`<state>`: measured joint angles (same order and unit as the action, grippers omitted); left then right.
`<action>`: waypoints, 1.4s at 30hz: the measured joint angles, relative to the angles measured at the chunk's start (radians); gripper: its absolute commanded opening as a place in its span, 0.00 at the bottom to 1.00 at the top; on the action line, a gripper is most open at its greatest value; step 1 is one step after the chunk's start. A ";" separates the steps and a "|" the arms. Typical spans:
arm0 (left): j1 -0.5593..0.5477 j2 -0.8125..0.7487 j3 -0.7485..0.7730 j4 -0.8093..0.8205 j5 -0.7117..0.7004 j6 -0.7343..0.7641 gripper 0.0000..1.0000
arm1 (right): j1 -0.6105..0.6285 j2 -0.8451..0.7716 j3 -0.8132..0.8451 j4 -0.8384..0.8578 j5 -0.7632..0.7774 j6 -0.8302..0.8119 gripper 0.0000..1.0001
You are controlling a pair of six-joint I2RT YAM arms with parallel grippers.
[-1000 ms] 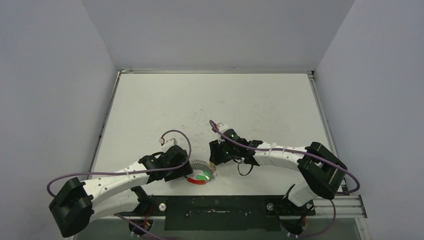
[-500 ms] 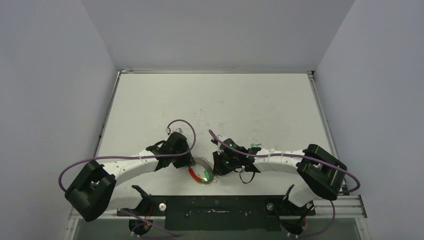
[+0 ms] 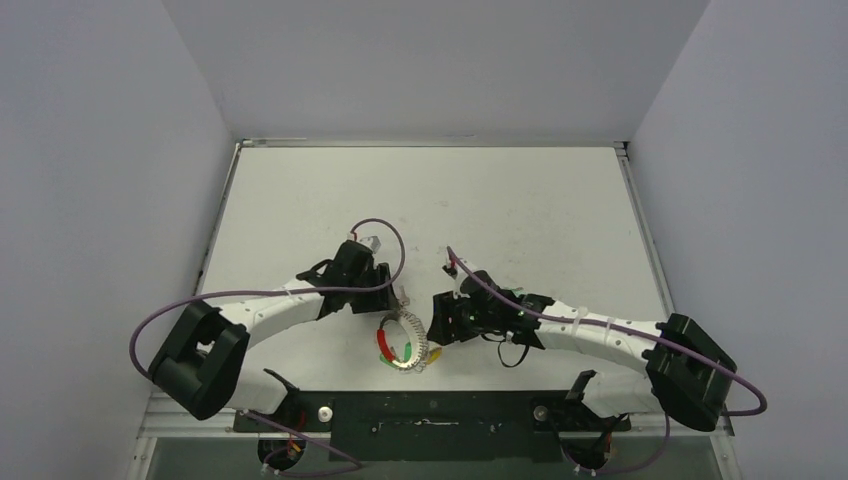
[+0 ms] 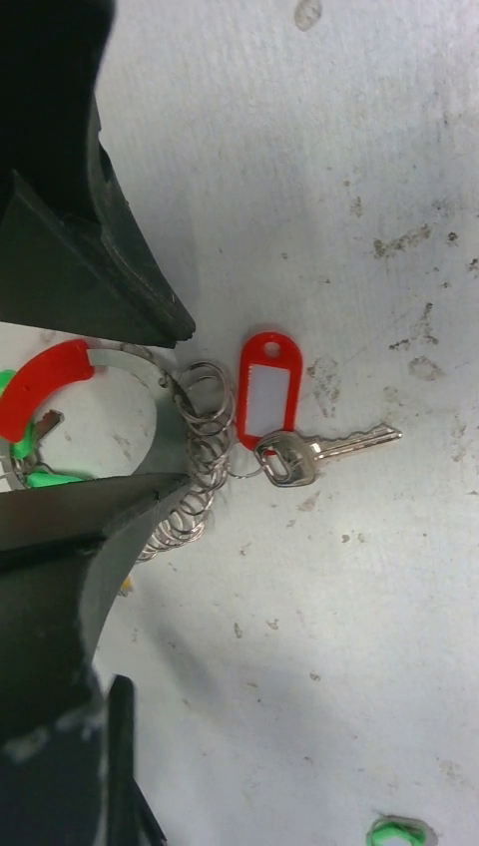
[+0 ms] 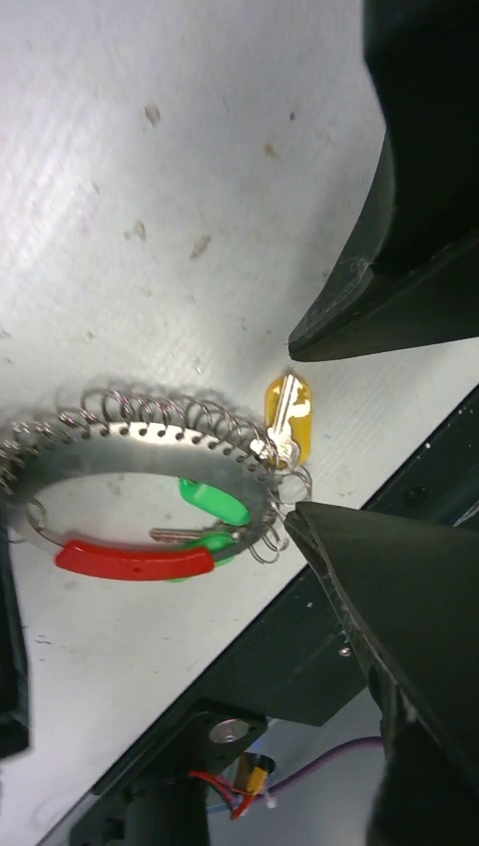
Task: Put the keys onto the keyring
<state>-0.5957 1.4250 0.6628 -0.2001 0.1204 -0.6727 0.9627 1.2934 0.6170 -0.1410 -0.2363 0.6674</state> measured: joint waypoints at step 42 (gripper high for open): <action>0.041 -0.073 -0.072 0.005 0.054 -0.003 0.38 | -0.069 0.277 0.111 0.144 -0.116 0.007 0.47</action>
<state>-0.5545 1.3518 0.5911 -0.1947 0.1745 -0.6758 0.8932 1.5703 0.7277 0.0032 -0.3519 0.6746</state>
